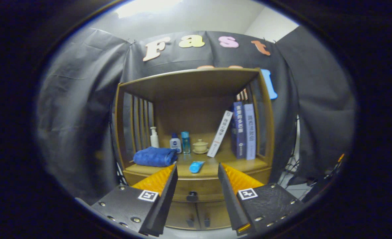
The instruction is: Pull open the drawer, take out the items inside it, and place them on the countertop above the cabinet.
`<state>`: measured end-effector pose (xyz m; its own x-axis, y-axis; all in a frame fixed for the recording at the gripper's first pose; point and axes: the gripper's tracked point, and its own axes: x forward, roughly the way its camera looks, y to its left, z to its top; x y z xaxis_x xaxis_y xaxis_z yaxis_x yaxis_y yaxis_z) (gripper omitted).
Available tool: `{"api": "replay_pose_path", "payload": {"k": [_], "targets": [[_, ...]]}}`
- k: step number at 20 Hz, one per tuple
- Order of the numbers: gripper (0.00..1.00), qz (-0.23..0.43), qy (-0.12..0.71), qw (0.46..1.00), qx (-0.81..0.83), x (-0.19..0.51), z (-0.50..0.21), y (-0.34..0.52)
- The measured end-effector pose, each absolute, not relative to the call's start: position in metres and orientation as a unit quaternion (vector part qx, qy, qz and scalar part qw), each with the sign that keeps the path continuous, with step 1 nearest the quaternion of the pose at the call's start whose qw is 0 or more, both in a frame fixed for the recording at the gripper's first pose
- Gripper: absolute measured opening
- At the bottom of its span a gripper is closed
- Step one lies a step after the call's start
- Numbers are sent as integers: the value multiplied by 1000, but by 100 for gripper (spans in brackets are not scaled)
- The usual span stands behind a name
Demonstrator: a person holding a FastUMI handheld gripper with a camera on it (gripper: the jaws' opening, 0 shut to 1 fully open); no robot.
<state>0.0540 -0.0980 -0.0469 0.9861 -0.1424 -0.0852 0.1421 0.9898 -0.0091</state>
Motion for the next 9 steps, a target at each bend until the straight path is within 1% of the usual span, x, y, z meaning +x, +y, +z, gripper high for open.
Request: {"api": "replay_pose_path", "payload": {"k": [1, 4, 9], "targets": [[73, -83, 49, 995, -15, 45, -44, -109], [73, -69, 59, 995, -28, 26, -35, -121], [73, -87, 48, 994, -38, 12, -24, -159]]}}
